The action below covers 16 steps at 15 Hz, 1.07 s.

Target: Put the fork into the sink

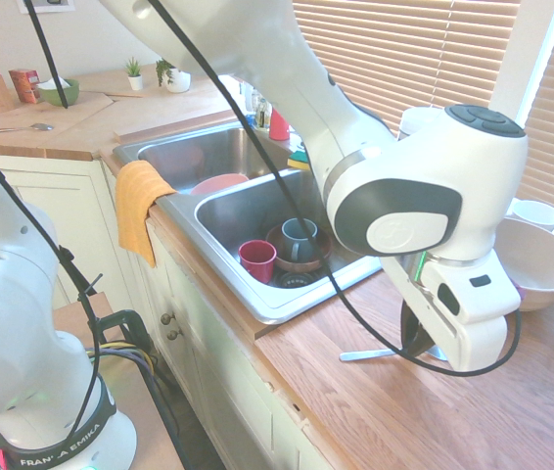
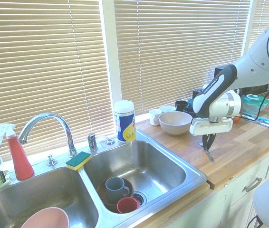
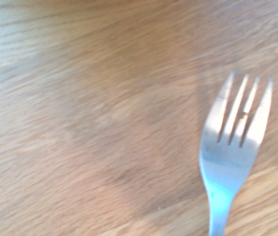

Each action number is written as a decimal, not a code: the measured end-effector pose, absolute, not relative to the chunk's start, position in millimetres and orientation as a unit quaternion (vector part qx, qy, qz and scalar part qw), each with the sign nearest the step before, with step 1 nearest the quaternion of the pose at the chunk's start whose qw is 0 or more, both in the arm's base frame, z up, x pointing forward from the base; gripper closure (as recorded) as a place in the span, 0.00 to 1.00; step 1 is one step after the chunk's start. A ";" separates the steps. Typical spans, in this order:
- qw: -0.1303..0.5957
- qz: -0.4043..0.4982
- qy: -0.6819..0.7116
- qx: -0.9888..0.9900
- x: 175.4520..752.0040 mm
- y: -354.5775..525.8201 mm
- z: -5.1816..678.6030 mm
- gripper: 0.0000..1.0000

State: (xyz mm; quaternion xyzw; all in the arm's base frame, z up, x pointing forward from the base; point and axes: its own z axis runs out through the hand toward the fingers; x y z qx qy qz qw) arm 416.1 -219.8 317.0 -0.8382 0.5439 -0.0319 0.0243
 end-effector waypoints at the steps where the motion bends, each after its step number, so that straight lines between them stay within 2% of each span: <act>1: 0.025 -0.032 0.544 -0.838 416.3 -219.7 317.1 1.00; 5: 0.033 -0.050 0.551 -0.832 421.9 -225.9 334.3 1.00; 10: 0.063 -0.094 0.542 -0.833 429.4 -223.5 431.5 1.00; 13: 0.067 -0.105 0.489 -0.863 453.8 -143.7 459.0 1.00; 16: 0.063 -0.091 0.447 -0.888 481.3 -30.2 439.9 1.00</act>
